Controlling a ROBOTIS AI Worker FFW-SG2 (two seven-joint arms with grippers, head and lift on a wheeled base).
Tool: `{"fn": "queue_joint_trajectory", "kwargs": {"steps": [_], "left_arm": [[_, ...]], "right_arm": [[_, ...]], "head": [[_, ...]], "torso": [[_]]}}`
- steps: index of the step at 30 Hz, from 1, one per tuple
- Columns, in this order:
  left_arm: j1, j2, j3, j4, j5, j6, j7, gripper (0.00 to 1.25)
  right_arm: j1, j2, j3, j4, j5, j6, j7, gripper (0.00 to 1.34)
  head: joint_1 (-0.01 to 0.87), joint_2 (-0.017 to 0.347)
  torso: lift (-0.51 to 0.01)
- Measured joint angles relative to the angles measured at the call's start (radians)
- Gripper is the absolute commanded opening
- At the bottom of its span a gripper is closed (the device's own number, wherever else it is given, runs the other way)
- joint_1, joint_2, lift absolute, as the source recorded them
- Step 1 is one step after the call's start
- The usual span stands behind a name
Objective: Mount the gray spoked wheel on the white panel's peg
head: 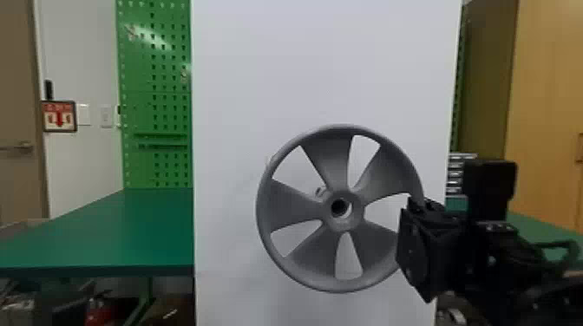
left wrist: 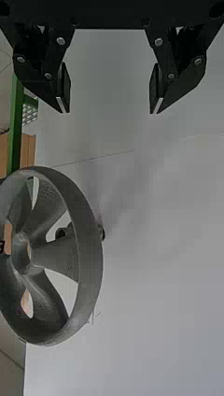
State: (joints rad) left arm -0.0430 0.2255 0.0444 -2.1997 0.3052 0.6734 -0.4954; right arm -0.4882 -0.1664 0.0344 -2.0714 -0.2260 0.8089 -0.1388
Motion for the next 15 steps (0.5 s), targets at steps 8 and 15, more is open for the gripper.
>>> {"fn": "queue_joint_trajectory", "kwargs": {"steps": [8, 15], "left_arm": [[0.000, 0.000, 0.000, 0.000, 0.000, 0.000, 0.000, 0.68], [0.000, 0.000, -0.003, 0.000, -0.001, 0.000, 0.000, 0.68]], "right_arm": [[-0.014, 0.001, 0.015, 0.034, -0.011, -0.018, -0.052, 0.10], [-0.024, 0.003, 0.027, 0.051, -0.027, -0.037, -0.098, 0.10]], "head": [[0.123, -0.008], [0.123, -0.008]], "torso": [[-0.398], [-0.398]]}}
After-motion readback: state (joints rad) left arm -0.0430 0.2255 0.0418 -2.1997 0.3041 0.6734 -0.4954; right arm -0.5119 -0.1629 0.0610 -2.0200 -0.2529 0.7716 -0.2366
